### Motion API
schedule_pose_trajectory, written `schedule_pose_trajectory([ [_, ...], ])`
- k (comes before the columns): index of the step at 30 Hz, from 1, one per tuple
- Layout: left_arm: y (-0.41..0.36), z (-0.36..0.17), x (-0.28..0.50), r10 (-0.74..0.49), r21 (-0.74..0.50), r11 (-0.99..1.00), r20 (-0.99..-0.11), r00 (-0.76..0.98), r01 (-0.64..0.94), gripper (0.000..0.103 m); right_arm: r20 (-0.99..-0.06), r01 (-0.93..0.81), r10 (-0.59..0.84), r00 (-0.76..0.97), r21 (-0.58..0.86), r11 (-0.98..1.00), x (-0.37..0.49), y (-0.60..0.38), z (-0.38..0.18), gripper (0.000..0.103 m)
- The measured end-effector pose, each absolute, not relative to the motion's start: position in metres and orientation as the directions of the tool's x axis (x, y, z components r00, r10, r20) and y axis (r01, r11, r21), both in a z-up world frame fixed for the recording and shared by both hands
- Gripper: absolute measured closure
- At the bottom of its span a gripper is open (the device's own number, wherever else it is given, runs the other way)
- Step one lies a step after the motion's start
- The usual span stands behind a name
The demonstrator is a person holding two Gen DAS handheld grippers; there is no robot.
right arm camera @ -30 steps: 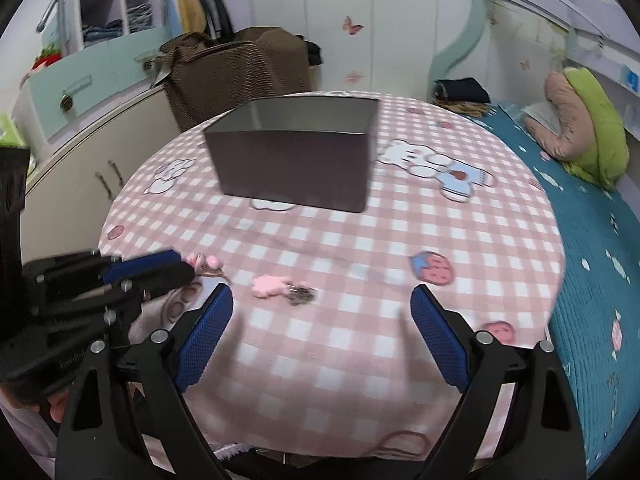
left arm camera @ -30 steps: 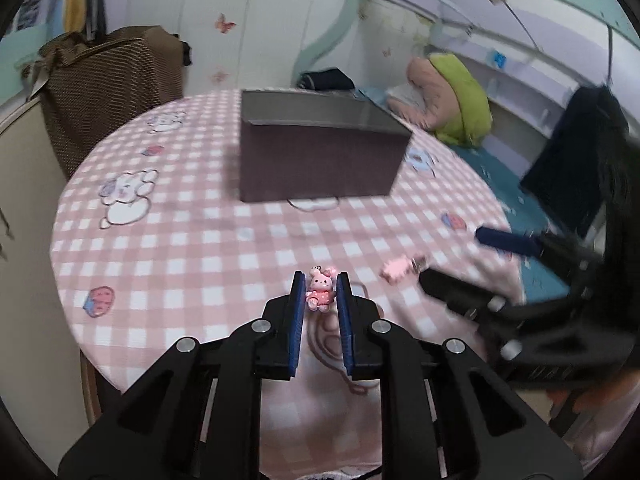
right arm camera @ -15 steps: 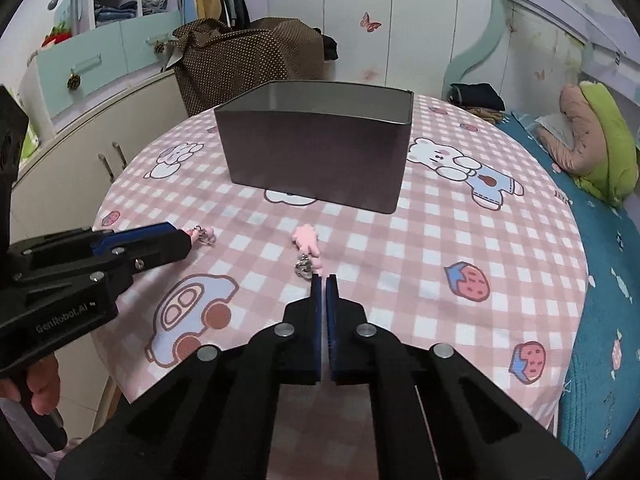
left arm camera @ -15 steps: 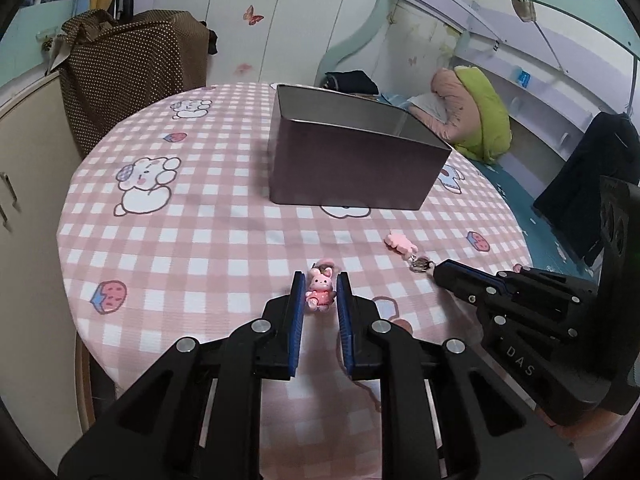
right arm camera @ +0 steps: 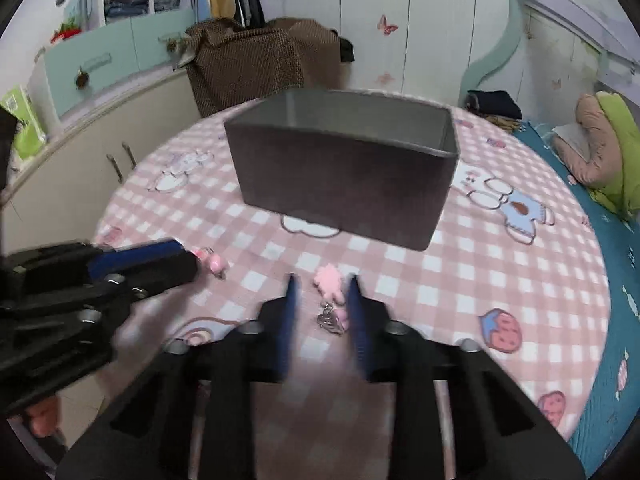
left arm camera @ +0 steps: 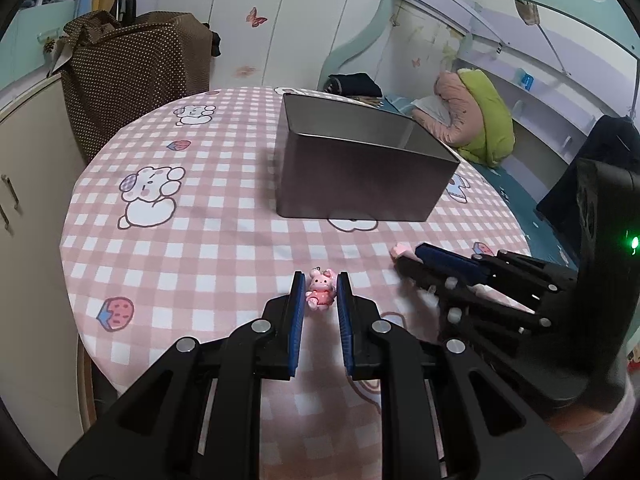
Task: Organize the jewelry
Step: 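Carry both pink keychains into the grey box and open both grippers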
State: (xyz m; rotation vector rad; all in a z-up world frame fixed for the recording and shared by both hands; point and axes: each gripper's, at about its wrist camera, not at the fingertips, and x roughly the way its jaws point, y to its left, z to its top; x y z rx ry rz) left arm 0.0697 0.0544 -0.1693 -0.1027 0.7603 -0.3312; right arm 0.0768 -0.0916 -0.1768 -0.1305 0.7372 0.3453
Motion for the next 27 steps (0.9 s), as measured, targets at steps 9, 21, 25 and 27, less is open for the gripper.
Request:
schedule_pose_trajectory([
  [9, 0.054, -0.161, 0.075, -0.329, -0.208, 0.944, -0.643, 0.692, 0.256, 0.087, -0.677, -0.309, 0.259, 0.689, 0.05, 0.95, 0.078, -0.108, -0.169, 0.091],
  [21, 0.042, -0.134, 0.083, -0.335, -0.178, 0.941, -0.592, 0.733, 0.286, 0.087, -0.615, -0.282, 0.271, 0.741, 0.082, 0.956, 0.081, -0.128, -0.136, 0.091],
  [25, 0.036, -0.119, 0.086, -0.325, -0.145, 0.944, -0.565, 0.759, 0.296, 0.087, -0.578, -0.275, 0.27, 0.77, 0.08, 0.958, 0.085, -0.134, -0.12, 0.091],
  [27, 0.033, -0.111, 0.089, -0.33, -0.139, 0.942, -0.551, 0.767, 0.306, 0.087, -0.556, -0.275, 0.274, 0.785, 0.084, 0.958, 0.088, -0.137, -0.111, 0.091],
])
